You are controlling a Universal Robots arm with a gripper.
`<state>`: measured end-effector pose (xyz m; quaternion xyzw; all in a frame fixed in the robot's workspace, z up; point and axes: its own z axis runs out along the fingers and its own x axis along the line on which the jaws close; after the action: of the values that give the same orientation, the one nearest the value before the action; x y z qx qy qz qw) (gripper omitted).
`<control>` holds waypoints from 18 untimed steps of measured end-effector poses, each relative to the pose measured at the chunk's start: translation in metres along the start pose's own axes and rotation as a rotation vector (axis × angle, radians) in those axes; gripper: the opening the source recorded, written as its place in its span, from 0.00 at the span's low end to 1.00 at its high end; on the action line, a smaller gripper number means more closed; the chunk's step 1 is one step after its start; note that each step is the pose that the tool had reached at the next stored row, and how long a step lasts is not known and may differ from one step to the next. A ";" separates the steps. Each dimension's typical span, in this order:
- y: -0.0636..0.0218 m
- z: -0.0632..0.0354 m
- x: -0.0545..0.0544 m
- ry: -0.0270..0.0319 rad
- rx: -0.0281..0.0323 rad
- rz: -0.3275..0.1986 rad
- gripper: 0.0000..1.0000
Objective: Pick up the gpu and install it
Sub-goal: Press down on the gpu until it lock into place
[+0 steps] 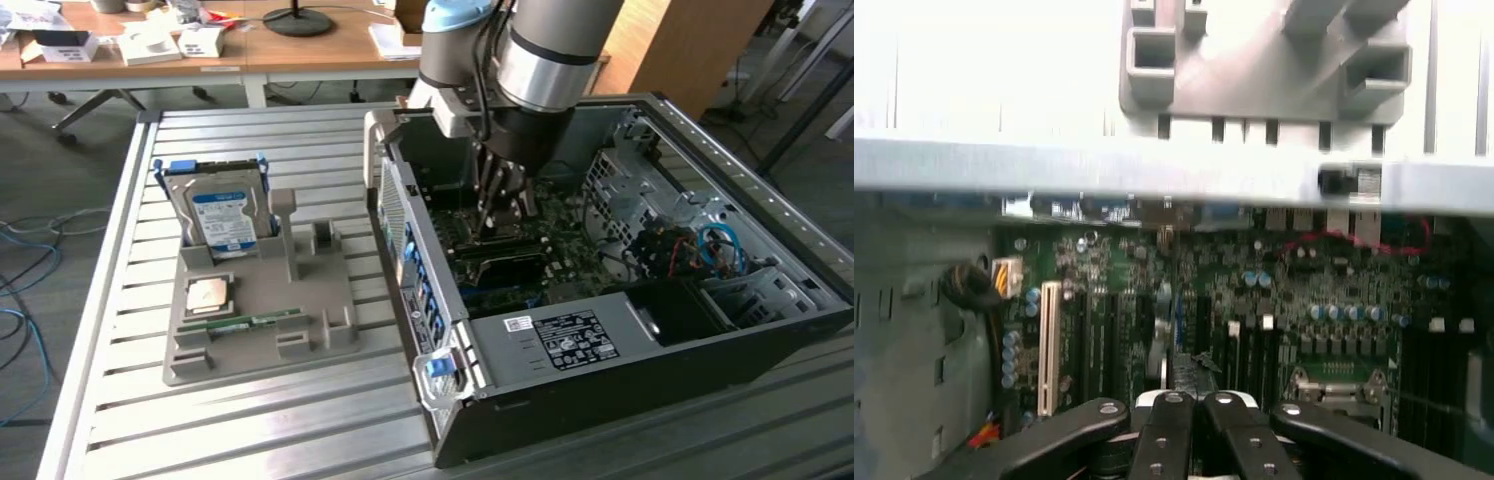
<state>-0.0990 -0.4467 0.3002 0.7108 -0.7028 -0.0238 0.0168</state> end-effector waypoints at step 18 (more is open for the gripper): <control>0.0460 0.0037 -0.001 0.0001 0.0057 0.000 0.11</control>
<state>-0.1452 -0.4467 0.2991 0.7108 -0.7029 -0.0218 0.0149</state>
